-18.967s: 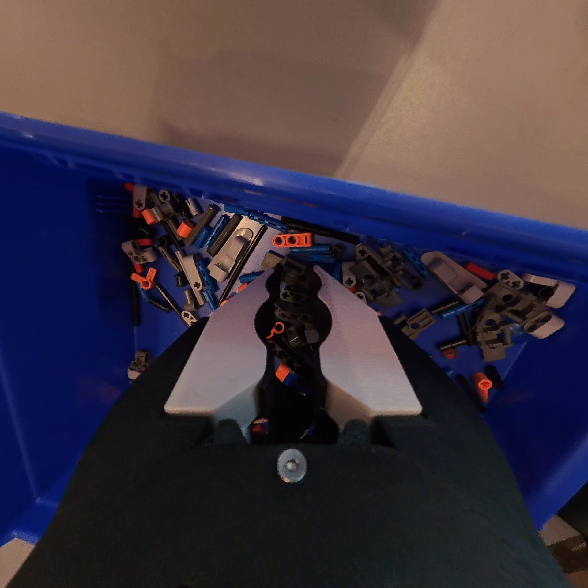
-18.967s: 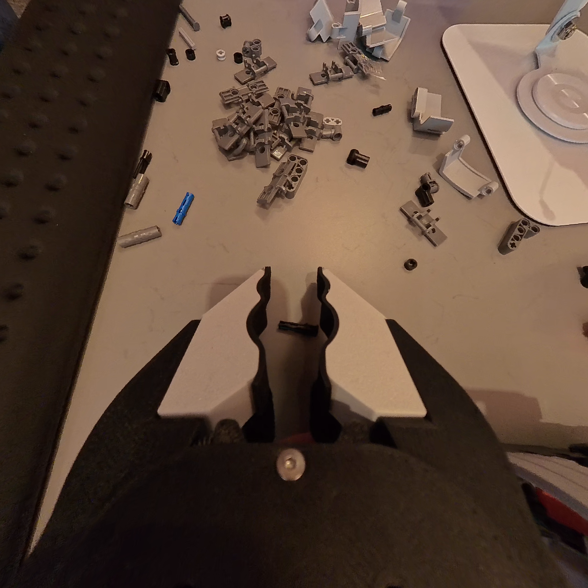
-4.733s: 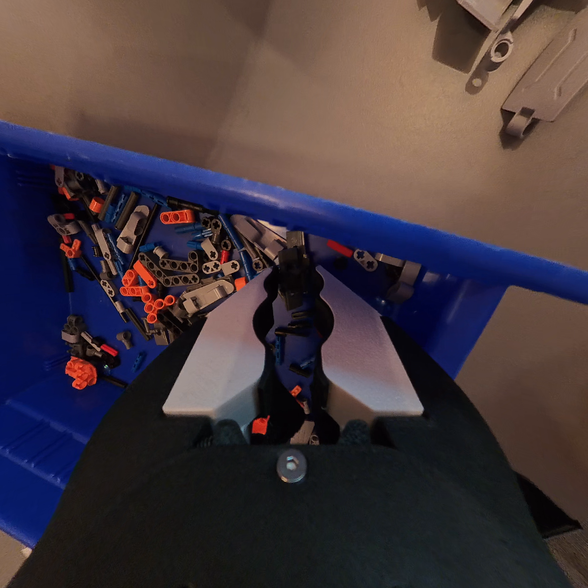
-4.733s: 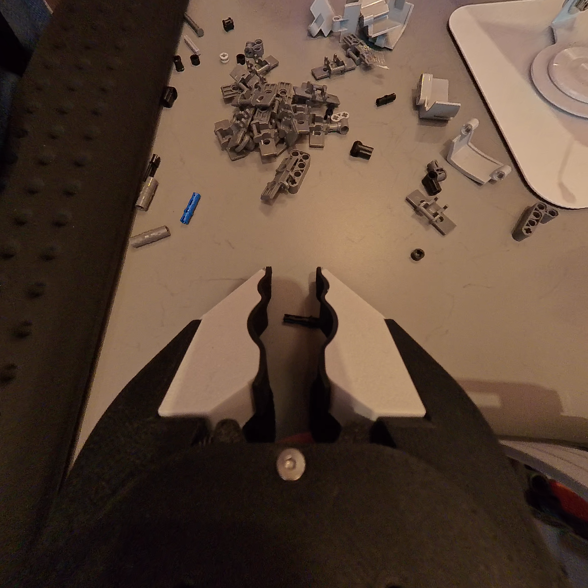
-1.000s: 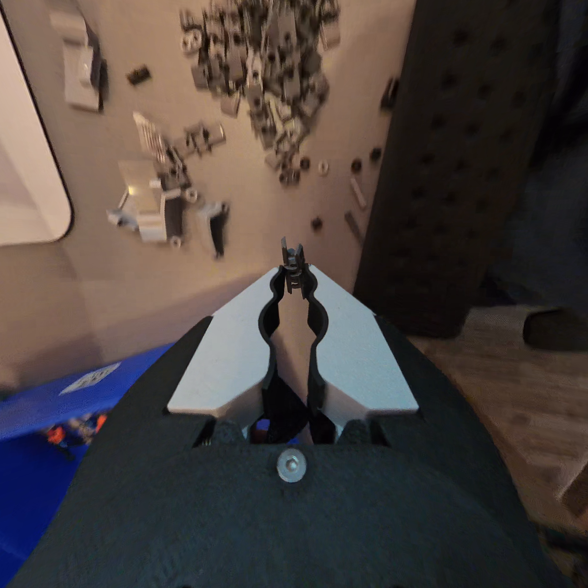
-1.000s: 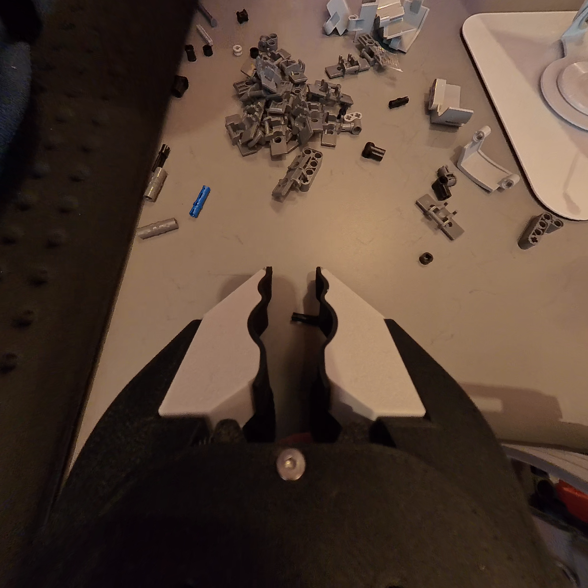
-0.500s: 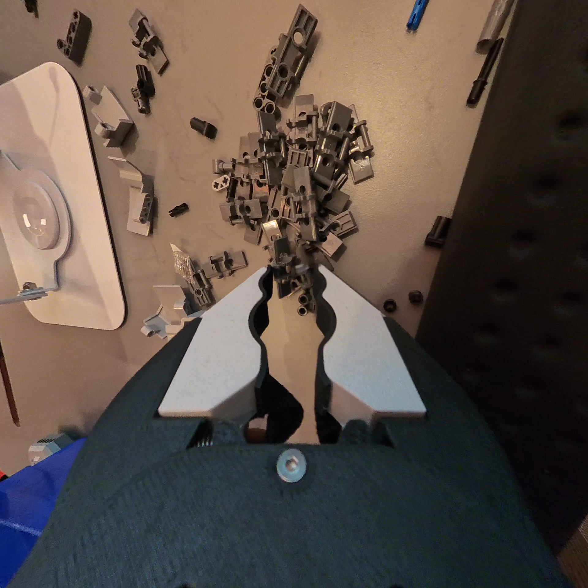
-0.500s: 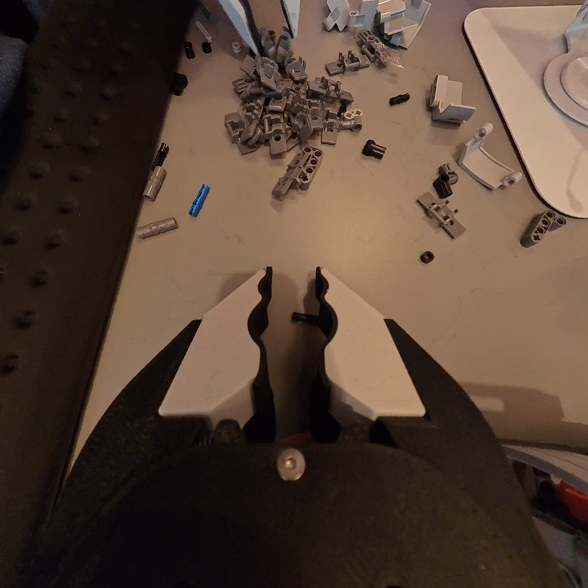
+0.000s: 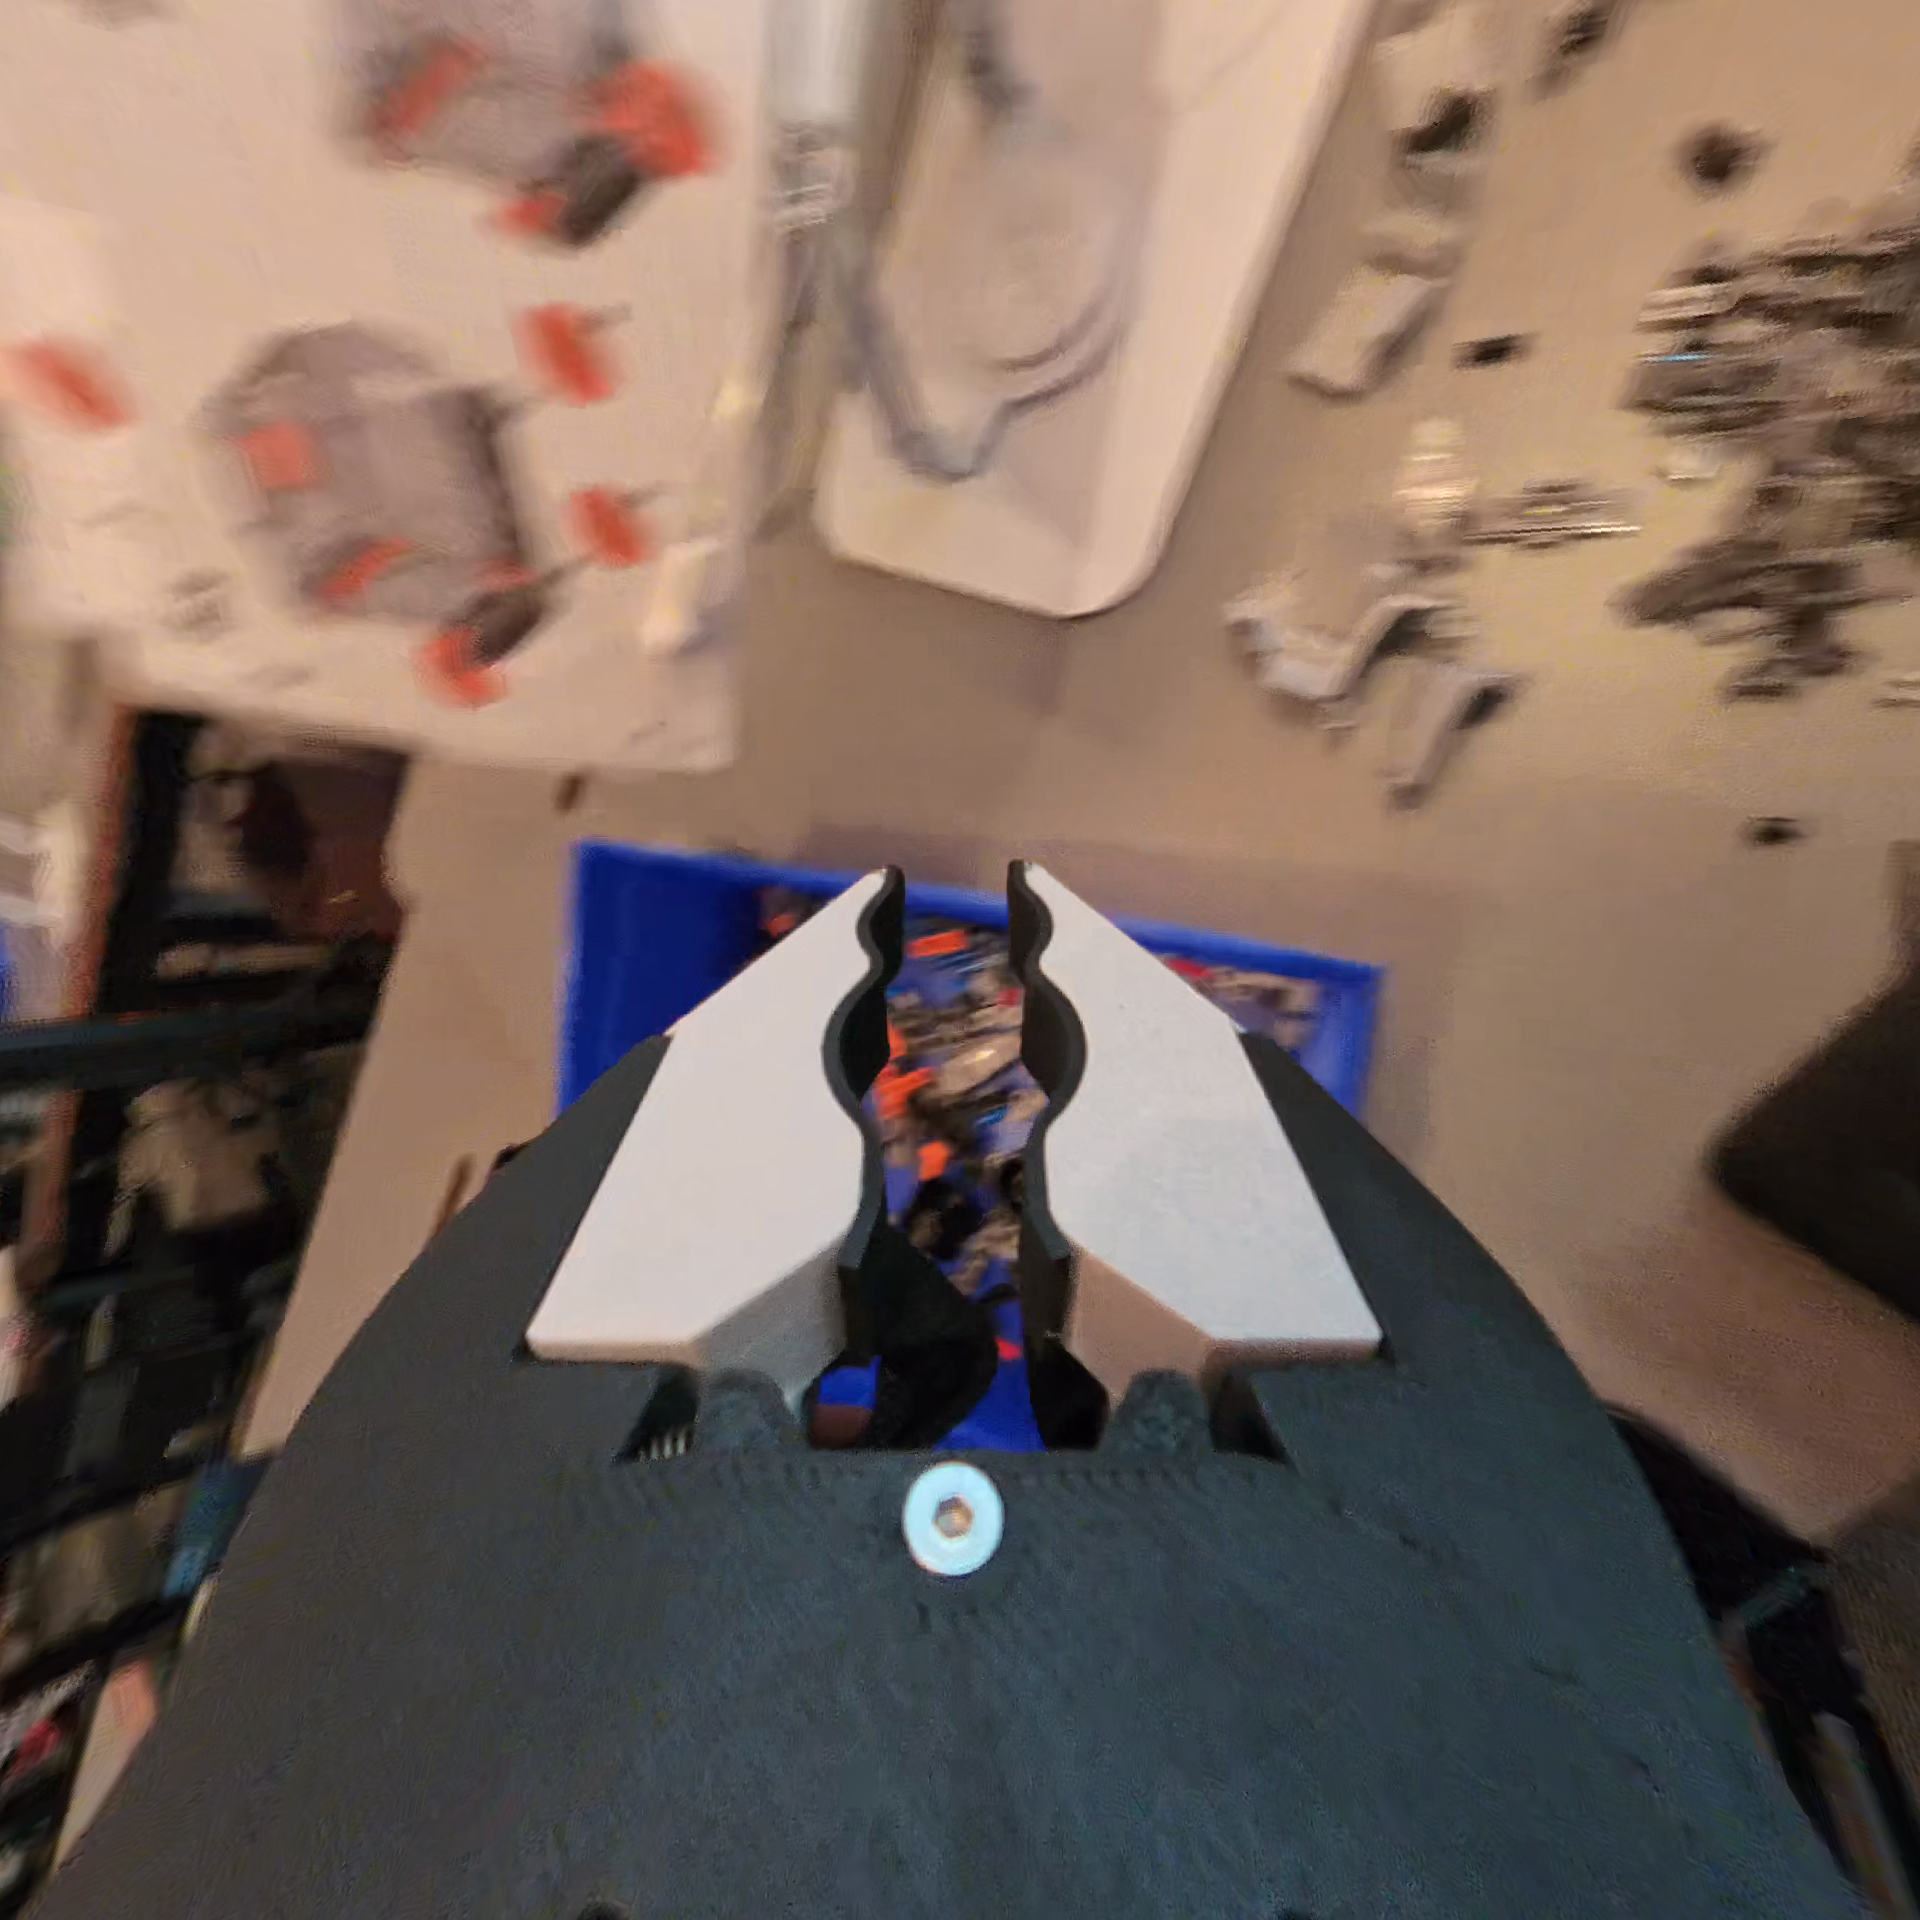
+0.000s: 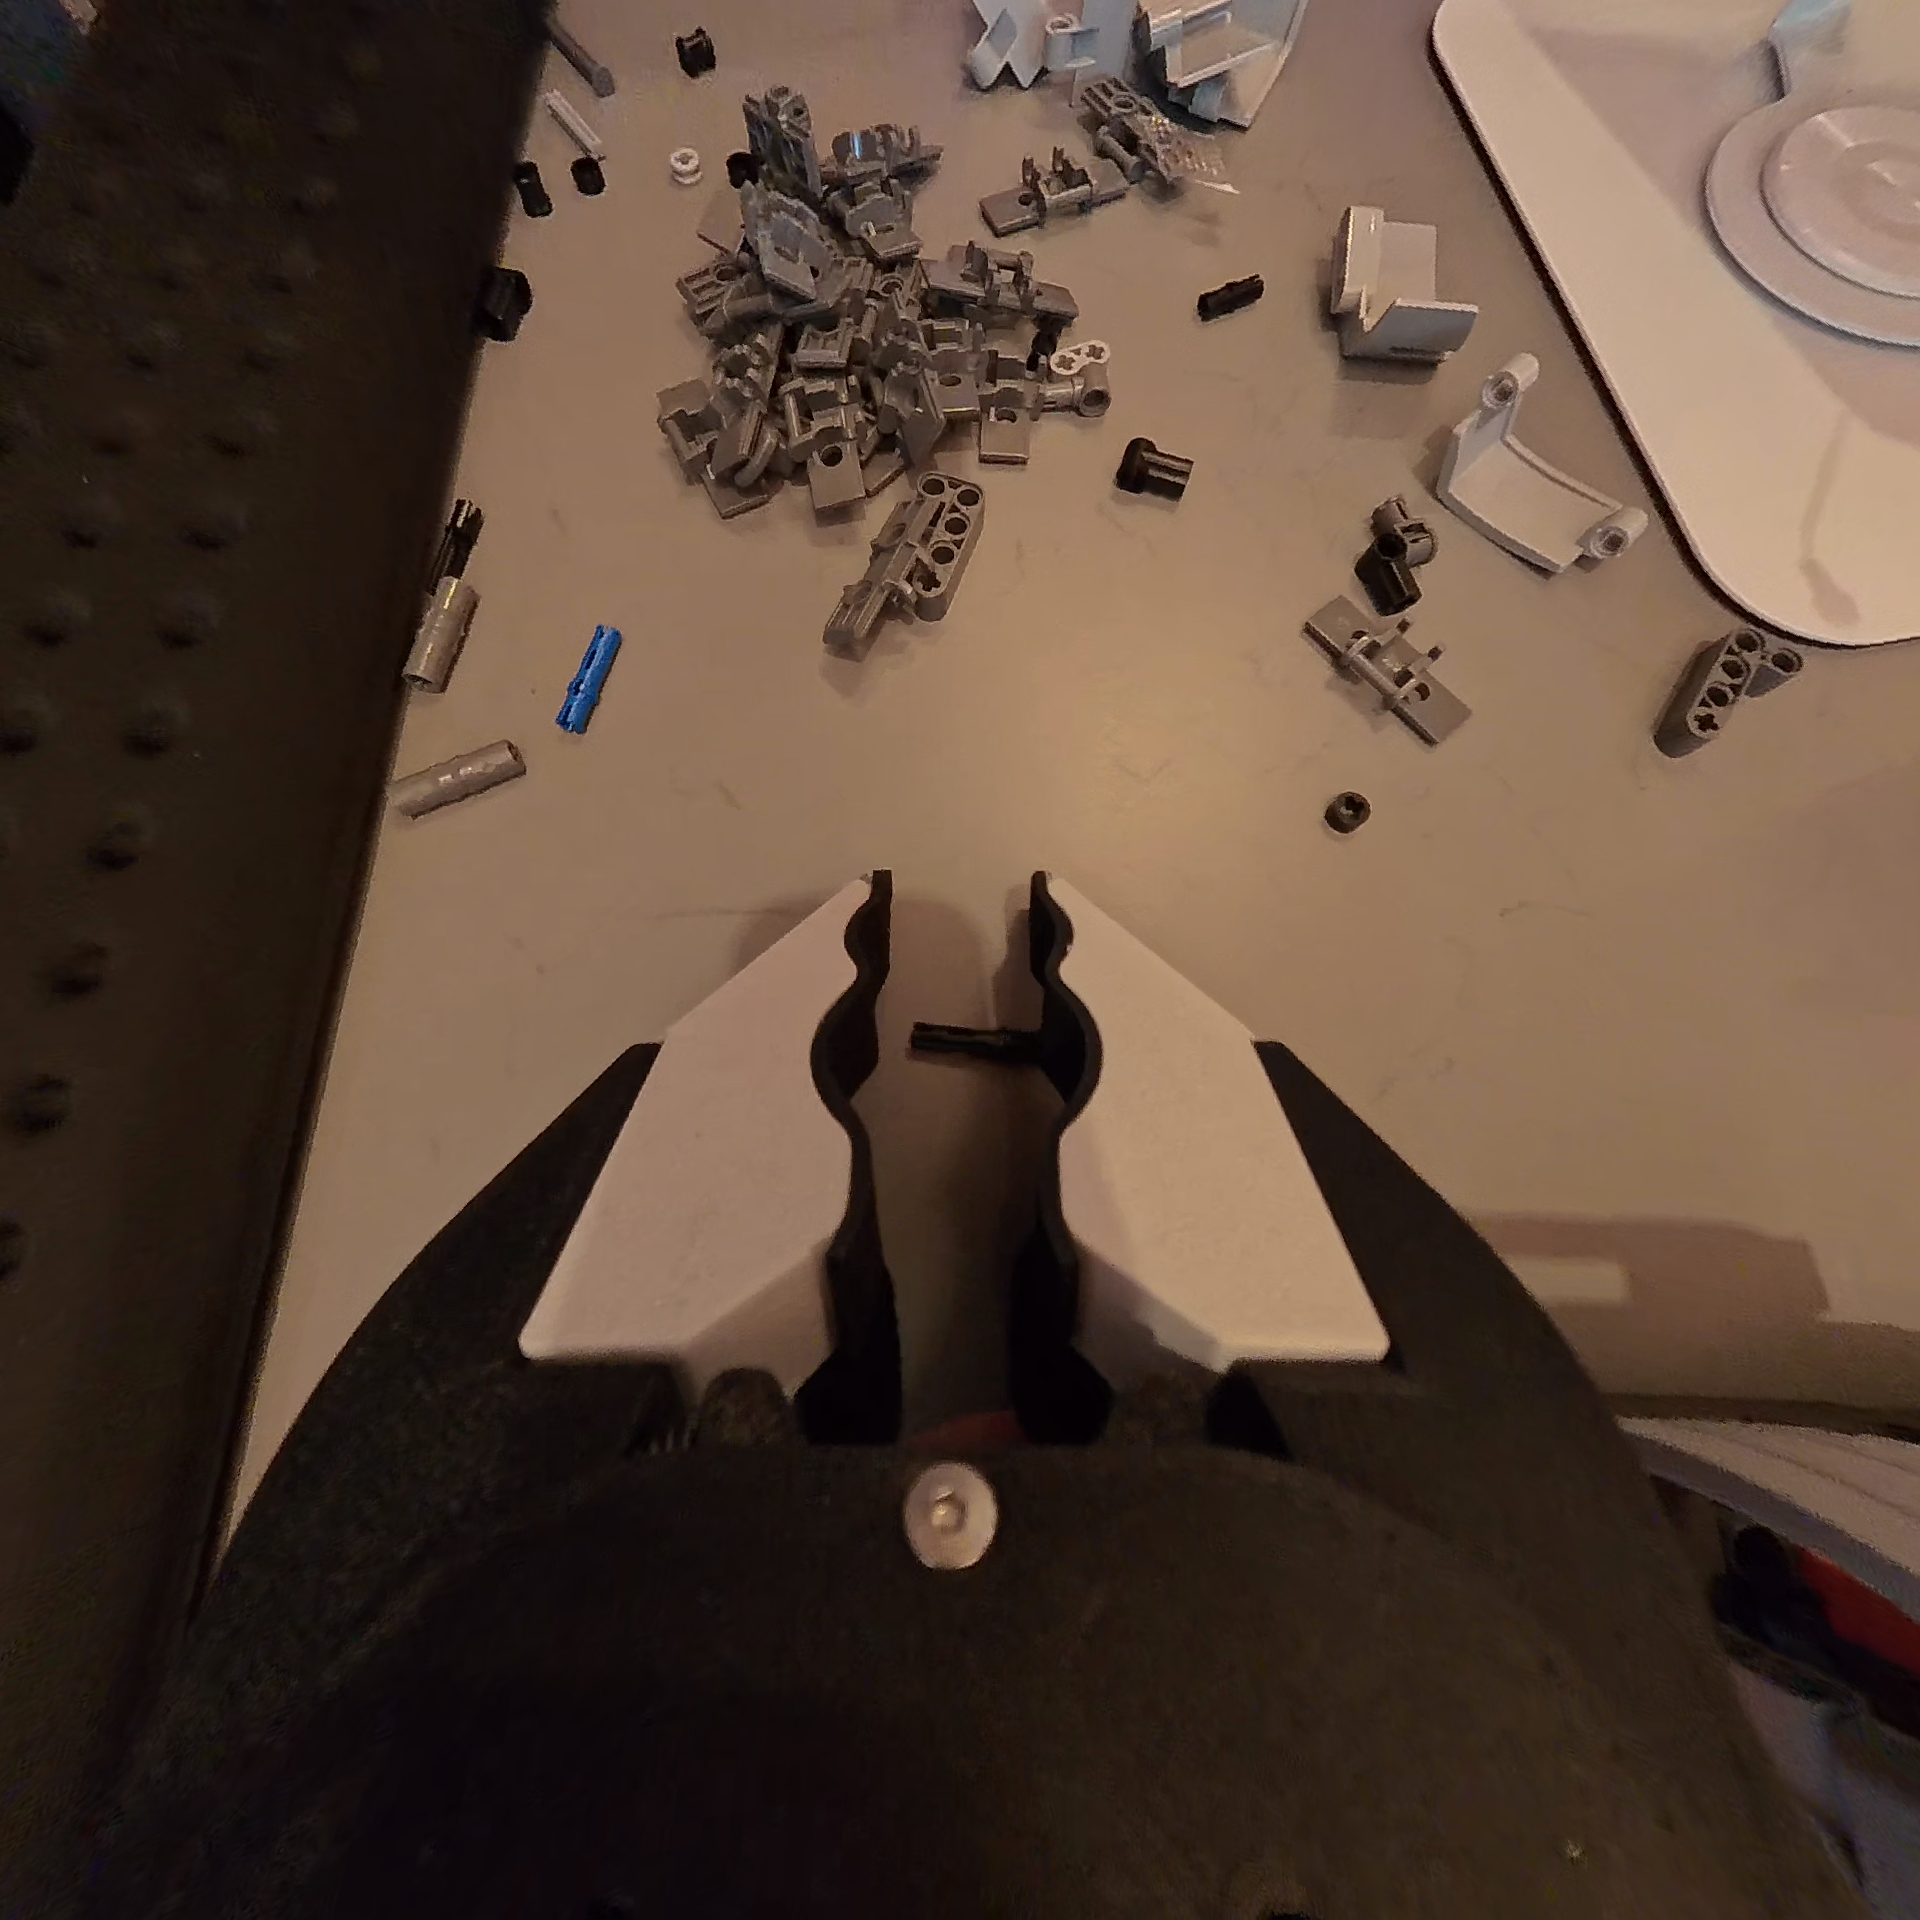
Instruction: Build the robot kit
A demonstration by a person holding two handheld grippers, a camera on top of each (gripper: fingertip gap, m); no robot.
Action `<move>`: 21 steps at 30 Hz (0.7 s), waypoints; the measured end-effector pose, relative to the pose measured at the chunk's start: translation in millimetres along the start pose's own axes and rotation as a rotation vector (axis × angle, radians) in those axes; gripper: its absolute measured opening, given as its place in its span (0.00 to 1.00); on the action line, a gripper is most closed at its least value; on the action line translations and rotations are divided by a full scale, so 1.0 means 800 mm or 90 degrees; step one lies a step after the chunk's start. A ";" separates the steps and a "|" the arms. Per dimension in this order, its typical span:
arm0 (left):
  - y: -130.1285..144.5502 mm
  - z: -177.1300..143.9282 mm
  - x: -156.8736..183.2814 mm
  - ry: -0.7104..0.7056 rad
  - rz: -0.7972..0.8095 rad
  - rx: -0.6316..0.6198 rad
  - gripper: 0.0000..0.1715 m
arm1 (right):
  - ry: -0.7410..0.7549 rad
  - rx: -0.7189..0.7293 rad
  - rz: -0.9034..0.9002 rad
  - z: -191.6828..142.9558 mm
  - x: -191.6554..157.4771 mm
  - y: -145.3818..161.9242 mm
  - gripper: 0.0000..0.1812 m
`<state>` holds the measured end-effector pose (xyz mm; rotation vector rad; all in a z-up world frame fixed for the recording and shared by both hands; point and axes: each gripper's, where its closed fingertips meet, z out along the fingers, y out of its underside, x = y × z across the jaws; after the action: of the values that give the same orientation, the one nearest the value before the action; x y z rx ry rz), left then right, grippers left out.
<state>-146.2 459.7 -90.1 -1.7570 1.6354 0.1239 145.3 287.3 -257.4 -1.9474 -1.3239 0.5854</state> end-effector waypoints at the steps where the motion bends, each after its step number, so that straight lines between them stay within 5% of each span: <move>1: 0.010 -0.009 -0.030 -0.043 -0.016 0.001 0.11 | 0.001 0.000 0.003 0.000 0.001 0.000 0.13; 4: 0.049 -0.031 -0.089 -0.098 -0.065 -0.015 0.11 | 0.006 -0.001 0.013 0.000 0.004 0.000 0.13; 8: 0.105 -0.025 -0.097 -0.038 -0.101 -0.072 0.12 | 0.013 -0.002 0.031 0.001 0.009 0.000 0.13; 18: 0.212 0.069 -0.016 0.217 -0.089 -0.247 0.23 | 0.029 -0.008 0.062 0.002 0.018 0.001 0.12; 21: 0.239 0.087 -0.012 0.227 -0.066 -0.306 0.25 | 0.031 -0.010 0.065 0.003 0.019 0.002 0.12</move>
<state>-292.9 518.9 -218.4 -2.3318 1.8688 0.1729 150.5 301.9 -259.6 -2.0386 -1.2076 0.5759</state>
